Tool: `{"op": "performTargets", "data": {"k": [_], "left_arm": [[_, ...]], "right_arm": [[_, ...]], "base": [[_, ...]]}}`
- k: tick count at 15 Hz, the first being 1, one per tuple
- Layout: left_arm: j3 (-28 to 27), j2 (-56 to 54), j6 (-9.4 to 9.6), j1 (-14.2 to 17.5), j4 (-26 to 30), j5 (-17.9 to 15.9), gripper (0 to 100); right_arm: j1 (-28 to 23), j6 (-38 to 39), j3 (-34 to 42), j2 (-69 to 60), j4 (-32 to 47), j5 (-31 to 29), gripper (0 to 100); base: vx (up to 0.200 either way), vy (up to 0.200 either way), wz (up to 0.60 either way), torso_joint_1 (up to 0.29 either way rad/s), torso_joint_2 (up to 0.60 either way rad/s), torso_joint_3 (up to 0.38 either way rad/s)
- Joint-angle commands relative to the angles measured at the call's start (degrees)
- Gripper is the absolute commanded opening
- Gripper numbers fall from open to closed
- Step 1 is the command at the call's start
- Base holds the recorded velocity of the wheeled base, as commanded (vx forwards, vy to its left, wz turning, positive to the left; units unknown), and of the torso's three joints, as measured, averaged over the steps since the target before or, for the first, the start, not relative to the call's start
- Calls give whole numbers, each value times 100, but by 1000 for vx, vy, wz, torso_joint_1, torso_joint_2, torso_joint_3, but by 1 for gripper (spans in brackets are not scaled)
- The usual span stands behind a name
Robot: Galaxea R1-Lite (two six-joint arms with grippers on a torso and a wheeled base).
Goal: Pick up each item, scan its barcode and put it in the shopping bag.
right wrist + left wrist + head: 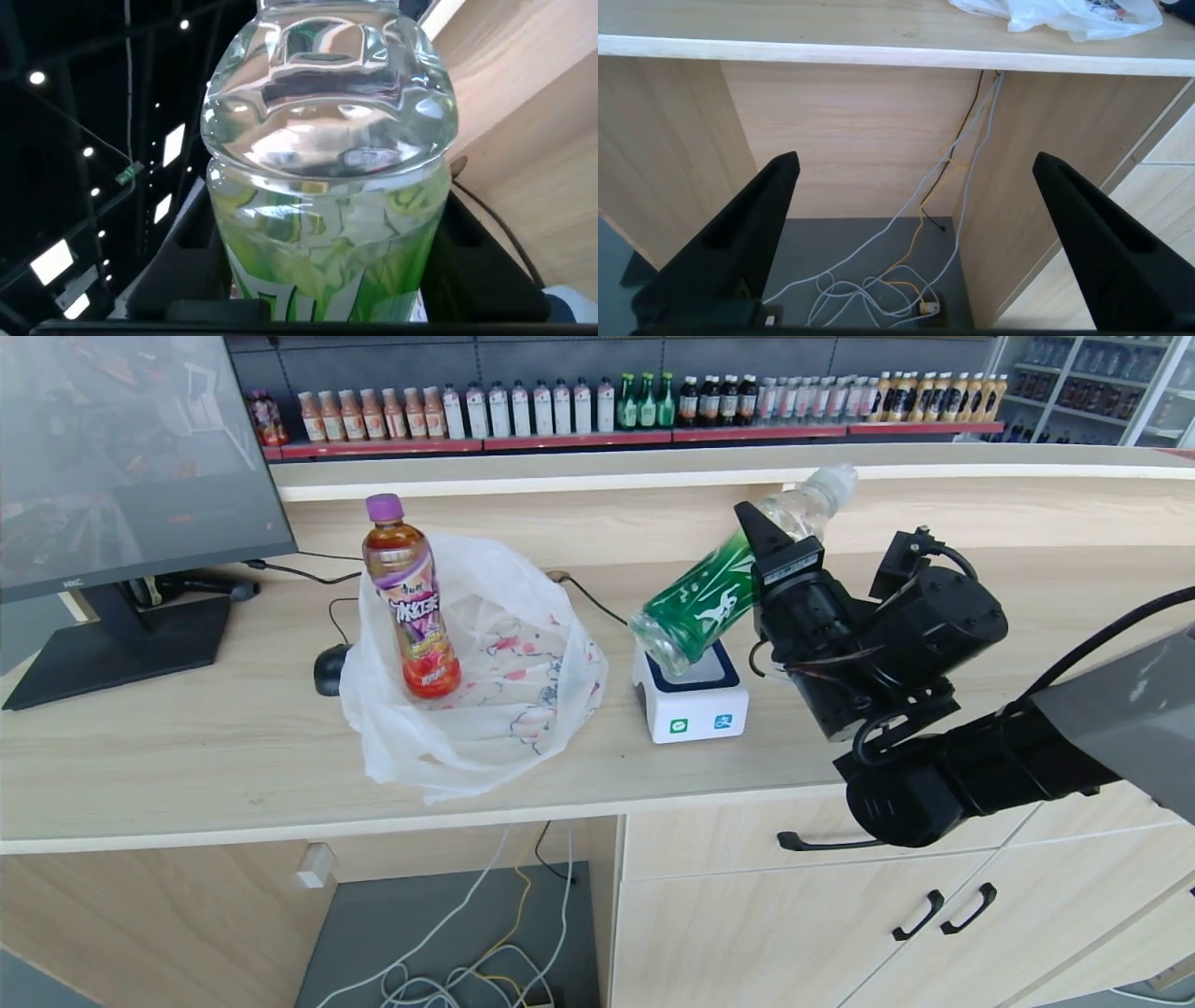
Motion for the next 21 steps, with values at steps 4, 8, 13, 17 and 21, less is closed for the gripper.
{"op": "performTargets", "data": {"k": [4,8,13,17,21], "left_arm": [[0,-2,-3,4,-1,0,100],[0,-2,-3,4,-1,0,100],[0,-2,6,4,-1,9,100],[0,-2,-3,4,-1,0,100],[0,-2,-3,4,-1,9,100]], "right_arm": [[-67,176,28,81,-104,-54,0],[-94,457,37,98,-104,-89,0],[-225,773,81,274,-139,-98,0],[-366,949,45,502,-157,-98,0],[-516,1099,45,494,-166,-80,0]], "base": [[0,0,0,0,0,0],[0,0,0,0,0,0],[0,0,0,0,0,0],[0,0,0,0,0,0],[0,0,0,0,0,0]]}}
